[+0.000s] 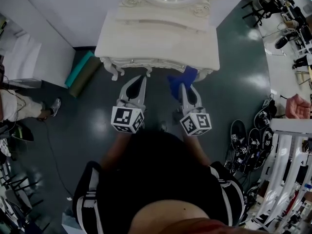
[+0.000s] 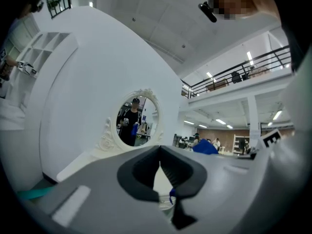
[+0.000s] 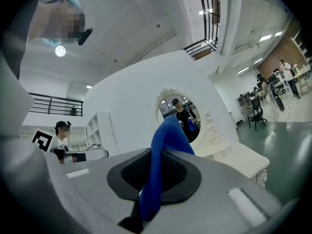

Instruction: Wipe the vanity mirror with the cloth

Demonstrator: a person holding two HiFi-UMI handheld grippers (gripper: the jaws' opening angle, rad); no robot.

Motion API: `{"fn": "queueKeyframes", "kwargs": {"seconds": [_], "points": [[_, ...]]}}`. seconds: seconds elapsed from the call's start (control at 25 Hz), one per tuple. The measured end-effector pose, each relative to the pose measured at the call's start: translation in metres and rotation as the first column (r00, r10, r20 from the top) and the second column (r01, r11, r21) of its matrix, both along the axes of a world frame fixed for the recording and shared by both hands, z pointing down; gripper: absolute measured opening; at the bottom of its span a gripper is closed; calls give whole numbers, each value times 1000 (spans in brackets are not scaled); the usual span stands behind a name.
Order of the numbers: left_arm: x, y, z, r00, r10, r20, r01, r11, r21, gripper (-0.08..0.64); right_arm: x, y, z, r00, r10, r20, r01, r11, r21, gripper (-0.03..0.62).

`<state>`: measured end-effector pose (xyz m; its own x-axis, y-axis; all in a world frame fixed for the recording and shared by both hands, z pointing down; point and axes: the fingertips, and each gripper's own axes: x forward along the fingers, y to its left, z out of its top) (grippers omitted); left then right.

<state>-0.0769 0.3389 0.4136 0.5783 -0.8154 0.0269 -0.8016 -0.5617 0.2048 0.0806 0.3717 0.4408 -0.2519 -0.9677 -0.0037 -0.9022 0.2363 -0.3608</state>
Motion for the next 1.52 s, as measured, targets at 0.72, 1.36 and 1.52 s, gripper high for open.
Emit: {"fn": "queueKeyframes", "kwargs": {"seconds": [0.72,1.36,1.52], "points": [[-41,-19,23,997,74,5,-74,996,-42,8,-50,-27,18,998,67,-7,-67,997,-41,32],[12,-132,29,998,63,29,-61,997,-45,8,-3,-142,22,999,43,33,-42,999,-29,32],[39,-166,27,998,49,37,-47,998,-48,8,22,-176,21,999,26,45,-25,999,-30,32]]}}
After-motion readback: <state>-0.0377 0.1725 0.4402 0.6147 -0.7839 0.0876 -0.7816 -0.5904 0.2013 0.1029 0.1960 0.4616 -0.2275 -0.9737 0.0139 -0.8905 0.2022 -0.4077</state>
